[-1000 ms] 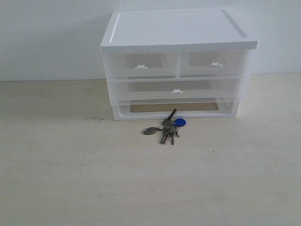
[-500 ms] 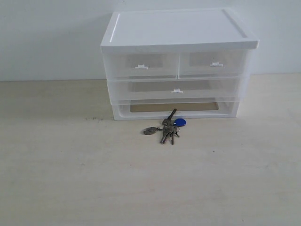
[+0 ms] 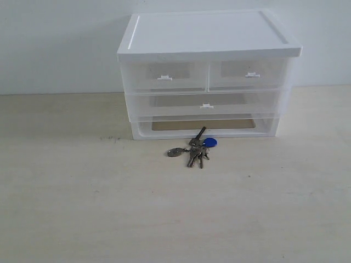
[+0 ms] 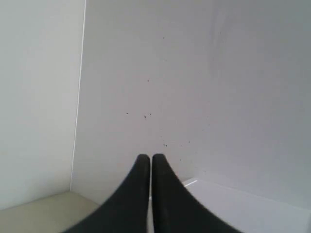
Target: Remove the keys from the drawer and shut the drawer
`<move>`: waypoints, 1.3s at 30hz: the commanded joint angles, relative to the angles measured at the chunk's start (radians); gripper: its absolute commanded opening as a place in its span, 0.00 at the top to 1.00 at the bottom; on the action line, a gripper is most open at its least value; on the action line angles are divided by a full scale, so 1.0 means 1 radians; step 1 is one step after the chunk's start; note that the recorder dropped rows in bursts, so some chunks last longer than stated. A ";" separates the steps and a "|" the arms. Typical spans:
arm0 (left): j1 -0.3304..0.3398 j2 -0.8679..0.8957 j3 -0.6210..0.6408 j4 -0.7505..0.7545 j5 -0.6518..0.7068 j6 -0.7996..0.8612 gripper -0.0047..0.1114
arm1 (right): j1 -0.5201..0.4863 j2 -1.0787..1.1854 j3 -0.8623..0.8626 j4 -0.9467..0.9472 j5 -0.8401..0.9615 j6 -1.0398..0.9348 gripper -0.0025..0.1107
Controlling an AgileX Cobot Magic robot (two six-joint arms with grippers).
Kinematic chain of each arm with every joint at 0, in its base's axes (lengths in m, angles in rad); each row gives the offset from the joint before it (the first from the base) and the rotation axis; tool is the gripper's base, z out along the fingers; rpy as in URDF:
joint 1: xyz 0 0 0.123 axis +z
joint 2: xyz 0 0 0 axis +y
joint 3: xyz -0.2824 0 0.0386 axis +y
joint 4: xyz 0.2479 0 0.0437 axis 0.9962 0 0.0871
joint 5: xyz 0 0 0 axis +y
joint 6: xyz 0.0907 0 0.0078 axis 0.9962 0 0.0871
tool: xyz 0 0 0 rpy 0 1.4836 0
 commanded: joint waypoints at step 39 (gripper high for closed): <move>0.101 -0.002 0.016 -0.196 0.486 0.577 0.92 | -0.001 -0.005 0.003 -0.002 -0.007 0.004 0.98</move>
